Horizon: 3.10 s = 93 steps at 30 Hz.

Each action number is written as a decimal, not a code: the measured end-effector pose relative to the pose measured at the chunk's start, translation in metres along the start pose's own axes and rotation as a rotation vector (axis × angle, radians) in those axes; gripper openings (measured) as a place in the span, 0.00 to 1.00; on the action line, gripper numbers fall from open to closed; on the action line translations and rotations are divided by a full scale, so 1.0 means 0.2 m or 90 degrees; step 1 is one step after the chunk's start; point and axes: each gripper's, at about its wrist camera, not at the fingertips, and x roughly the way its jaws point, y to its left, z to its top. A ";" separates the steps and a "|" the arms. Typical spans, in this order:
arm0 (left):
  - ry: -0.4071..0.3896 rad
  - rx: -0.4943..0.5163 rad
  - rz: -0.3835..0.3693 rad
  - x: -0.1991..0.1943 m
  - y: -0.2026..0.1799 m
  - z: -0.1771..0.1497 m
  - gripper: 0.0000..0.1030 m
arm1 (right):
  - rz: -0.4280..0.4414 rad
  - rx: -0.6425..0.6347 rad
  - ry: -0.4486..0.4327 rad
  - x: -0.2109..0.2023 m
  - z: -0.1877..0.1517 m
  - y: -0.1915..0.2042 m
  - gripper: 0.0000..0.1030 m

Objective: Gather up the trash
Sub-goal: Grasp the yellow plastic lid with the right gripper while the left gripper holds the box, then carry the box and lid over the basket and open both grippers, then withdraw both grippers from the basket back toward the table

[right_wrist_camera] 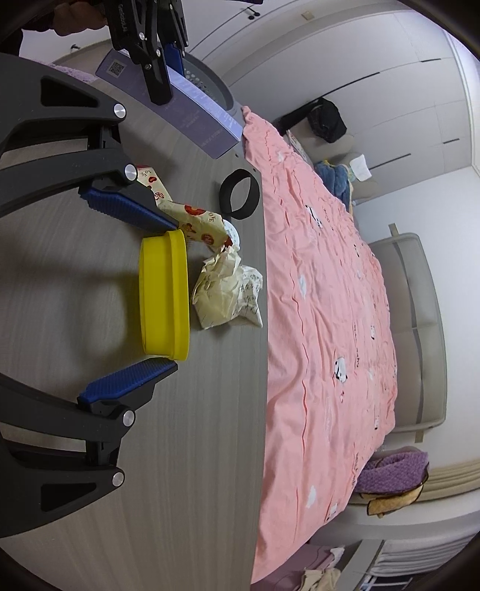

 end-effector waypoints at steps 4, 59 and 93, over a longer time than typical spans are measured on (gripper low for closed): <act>-0.006 -0.007 -0.007 -0.01 0.02 0.00 0.42 | -0.011 0.014 -0.009 -0.08 -0.02 0.01 0.66; -0.087 -0.235 0.191 -0.31 1.24 -0.40 0.42 | 0.194 -0.212 0.088 0.41 0.04 1.57 0.67; -0.097 -0.245 0.235 -0.37 1.22 -0.42 0.68 | 0.198 -0.198 0.074 0.34 0.04 1.53 0.78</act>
